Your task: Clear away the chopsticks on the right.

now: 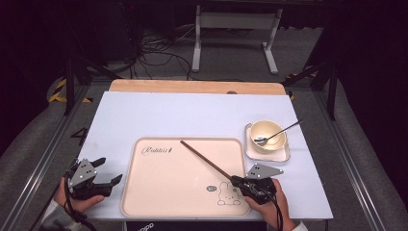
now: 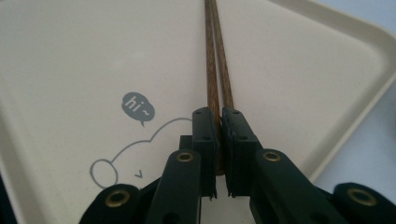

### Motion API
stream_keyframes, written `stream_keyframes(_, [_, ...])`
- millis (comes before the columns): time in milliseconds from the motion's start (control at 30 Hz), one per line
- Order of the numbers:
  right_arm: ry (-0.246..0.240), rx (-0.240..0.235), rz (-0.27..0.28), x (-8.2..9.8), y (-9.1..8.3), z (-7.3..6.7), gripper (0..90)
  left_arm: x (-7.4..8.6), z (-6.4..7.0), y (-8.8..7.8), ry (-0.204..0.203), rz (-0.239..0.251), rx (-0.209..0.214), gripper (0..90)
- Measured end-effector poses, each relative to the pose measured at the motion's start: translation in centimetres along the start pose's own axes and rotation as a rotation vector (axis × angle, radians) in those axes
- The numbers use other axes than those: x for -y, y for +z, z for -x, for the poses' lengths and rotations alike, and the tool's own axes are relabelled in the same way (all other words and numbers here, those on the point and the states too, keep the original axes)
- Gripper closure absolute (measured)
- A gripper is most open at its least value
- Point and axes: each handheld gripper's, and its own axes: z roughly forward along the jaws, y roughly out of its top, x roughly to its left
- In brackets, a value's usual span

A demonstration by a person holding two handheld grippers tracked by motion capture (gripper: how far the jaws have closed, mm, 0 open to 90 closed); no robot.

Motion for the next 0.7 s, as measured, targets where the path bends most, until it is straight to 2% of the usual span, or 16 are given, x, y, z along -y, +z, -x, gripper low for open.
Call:
stream_keyframes(100, [0.000,0.011,-0.019,0.17,0.18,0.01,84.8,0.05,-0.01,0.05,-0.002,-0.005,0.004,17.2])
stream_keyframes(400, [-0.004,0.003,-0.021,0.25,0.27,0.11,83.8,0.02,-0.03,0.07,0.000,-0.009,0.003,17.2])
stream_keyframes(700, [-0.012,-0.001,-0.019,0.17,0.21,-0.10,79.3,0.00,0.01,0.08,0.002,-0.008,0.001,17.2])
